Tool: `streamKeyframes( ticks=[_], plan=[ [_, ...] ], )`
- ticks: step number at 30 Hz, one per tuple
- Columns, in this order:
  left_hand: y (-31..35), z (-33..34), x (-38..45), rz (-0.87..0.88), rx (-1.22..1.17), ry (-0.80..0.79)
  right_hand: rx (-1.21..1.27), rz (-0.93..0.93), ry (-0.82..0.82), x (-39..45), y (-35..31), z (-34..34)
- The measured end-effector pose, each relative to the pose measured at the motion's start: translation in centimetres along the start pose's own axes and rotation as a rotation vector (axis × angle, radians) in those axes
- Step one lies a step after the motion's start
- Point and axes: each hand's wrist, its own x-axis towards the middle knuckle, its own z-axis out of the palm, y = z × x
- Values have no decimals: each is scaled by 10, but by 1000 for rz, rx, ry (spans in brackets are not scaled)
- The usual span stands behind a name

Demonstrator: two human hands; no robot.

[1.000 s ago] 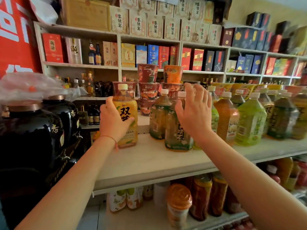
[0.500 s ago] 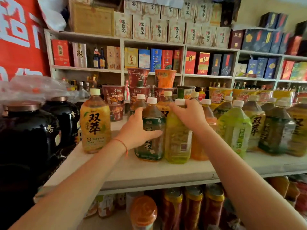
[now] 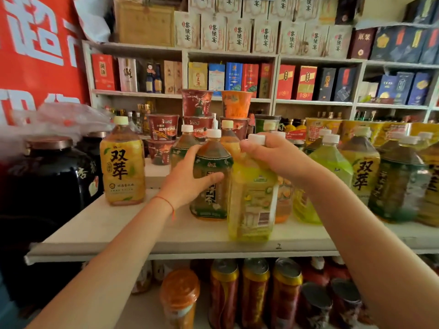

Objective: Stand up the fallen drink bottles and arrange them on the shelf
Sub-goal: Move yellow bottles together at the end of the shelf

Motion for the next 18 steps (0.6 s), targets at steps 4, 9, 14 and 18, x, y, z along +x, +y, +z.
streamKeyframes(
  ticks=[4, 9, 14, 18],
  plan=[
    [9, 26, -1, -28, 39, 66, -153, -43, 277, -6, 4, 14],
    [17, 45, 0, -45, -113, 7, -433, -14, 370, -26, 9, 42],
    [26, 51, 0, -22, -156, -14, -349, 60, 208, -20, 16, 12],
    [27, 57, 5, -26, -191, -38, -316, 58, 222, -25, 21, 5]
  ],
)
